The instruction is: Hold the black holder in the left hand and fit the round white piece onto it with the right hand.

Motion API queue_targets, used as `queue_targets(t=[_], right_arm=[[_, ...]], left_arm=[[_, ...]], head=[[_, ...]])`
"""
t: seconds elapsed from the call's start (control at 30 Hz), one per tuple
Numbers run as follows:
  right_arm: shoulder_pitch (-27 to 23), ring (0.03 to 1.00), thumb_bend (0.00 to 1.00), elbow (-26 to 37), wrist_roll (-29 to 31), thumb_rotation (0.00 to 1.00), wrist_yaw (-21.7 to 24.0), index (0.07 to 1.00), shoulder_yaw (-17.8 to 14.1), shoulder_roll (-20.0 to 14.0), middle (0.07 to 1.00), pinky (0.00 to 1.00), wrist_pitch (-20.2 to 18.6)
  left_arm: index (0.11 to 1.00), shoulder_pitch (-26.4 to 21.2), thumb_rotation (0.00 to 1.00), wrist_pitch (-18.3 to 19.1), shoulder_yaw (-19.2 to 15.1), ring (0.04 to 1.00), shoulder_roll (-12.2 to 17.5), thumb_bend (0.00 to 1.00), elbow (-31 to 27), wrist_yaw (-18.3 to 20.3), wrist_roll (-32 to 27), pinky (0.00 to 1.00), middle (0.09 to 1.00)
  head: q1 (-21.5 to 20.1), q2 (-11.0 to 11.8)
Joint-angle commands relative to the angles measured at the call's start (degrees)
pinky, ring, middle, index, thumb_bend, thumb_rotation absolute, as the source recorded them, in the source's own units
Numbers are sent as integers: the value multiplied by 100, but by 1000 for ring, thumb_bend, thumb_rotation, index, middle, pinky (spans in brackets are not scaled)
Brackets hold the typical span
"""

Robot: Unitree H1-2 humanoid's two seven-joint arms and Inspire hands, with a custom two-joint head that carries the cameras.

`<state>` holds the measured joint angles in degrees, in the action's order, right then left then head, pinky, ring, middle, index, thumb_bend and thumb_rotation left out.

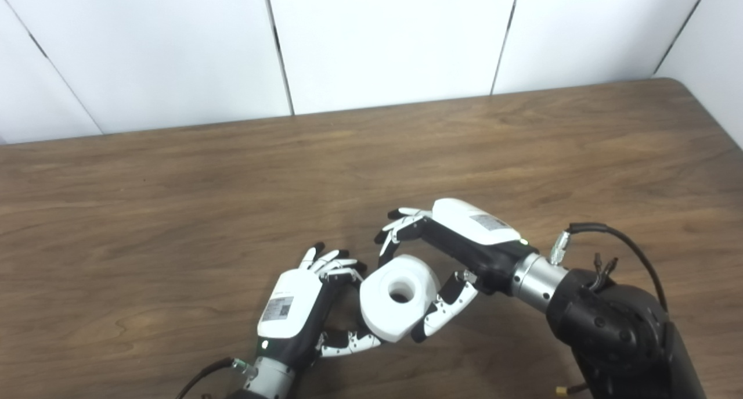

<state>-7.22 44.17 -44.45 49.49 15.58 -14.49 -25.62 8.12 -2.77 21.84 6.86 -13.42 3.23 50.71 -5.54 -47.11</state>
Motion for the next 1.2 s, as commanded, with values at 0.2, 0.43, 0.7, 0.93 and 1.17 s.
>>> queue_targets(t=[0.2,0.43,0.7,0.93,1.17], right_arm=[[-55,934,524,125,-26,133,-153,481,113,10,795,897,110],[1,931,524,64,-87,134,-218,481,190,-15,793,862,156],[-7,930,524,4,-45,133,-273,481,171,-74,791,857,156],[-40,937,524,-39,43,133,-301,481,44,-142,796,851,94],[-35,922,524,-183,238,131,-456,481,-201,-191,793,831,81]], left_arm=[[485,-59,52,156,10,881,-21,523,-116,66,102,999,772],[485,-64,53,171,16,880,-21,523,-122,84,111,995,770],[484,-66,52,147,23,879,-12,523,-118,51,106,993,770],[484,-61,52,151,38,879,-1,523,-140,62,112,994,770],[484,-63,52,151,43,878,3,523,-143,62,94,990,770]], head=[[-22,-29],[-25,-34],[-18,-49],[-20,-54],[-13,-59]])
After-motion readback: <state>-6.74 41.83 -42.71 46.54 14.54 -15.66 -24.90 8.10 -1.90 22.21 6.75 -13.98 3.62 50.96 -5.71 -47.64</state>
